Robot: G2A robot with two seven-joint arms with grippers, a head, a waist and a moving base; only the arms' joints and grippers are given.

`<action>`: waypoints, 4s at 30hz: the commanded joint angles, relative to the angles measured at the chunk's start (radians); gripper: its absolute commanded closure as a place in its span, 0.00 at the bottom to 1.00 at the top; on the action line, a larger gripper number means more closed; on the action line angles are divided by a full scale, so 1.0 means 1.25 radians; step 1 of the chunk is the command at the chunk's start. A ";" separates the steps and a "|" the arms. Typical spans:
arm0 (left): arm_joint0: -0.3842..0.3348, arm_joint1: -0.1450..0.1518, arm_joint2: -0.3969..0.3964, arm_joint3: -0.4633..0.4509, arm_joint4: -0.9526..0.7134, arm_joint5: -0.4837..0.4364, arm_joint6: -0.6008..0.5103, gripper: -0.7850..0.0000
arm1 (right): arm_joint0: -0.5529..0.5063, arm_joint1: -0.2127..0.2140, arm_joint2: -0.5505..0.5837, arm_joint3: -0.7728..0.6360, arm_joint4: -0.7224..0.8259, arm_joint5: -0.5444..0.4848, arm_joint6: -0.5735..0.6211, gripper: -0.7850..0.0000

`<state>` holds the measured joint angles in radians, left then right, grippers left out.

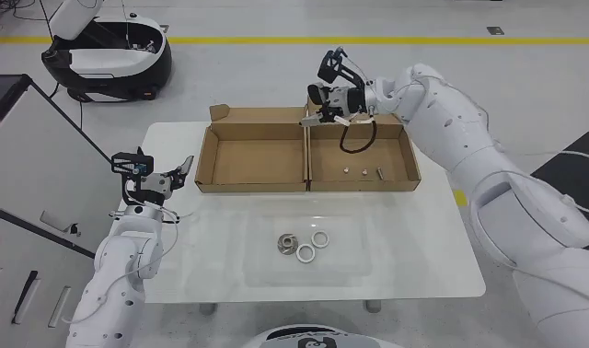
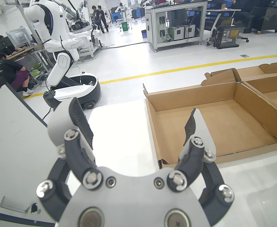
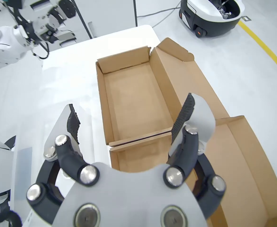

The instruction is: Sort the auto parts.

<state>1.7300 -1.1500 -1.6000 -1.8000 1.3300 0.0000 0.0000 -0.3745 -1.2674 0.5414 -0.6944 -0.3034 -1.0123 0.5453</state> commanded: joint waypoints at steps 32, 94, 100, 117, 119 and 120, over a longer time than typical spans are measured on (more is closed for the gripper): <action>0.000 0.000 0.000 0.000 0.000 0.000 0.000 0.00 | -0.740 0.386 0.679 -0.770 0.291 0.000 0.210 0.00; -0.445 -0.012 0.488 -0.202 -0.012 -0.504 -0.952 0.00 | -0.756 0.394 0.687 -0.781 0.313 0.000 0.210 0.00; -0.549 0.008 0.621 -0.146 -0.119 -0.460 -0.996 0.00 | -0.756 0.394 0.687 -0.781 0.313 0.000 0.210 0.00; -0.762 0.052 0.864 -0.097 -0.407 -0.319 -1.137 0.00 | -0.756 0.394 0.687 -0.781 0.313 0.000 0.210 0.00; -0.770 0.047 0.879 -0.084 -0.405 -0.329 -1.127 0.00 | -0.756 0.394 0.687 -0.781 0.313 0.000 0.210 0.00; -0.772 0.044 0.884 -0.075 -0.404 -0.332 -1.121 0.00 | -0.756 0.394 0.687 -0.781 0.313 0.000 0.210 0.00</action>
<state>0.7671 -1.0915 -0.5014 -1.9049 0.8228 -0.4102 -1.4094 -1.3201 -0.7747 1.4007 -1.6701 0.0880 -1.0123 0.8078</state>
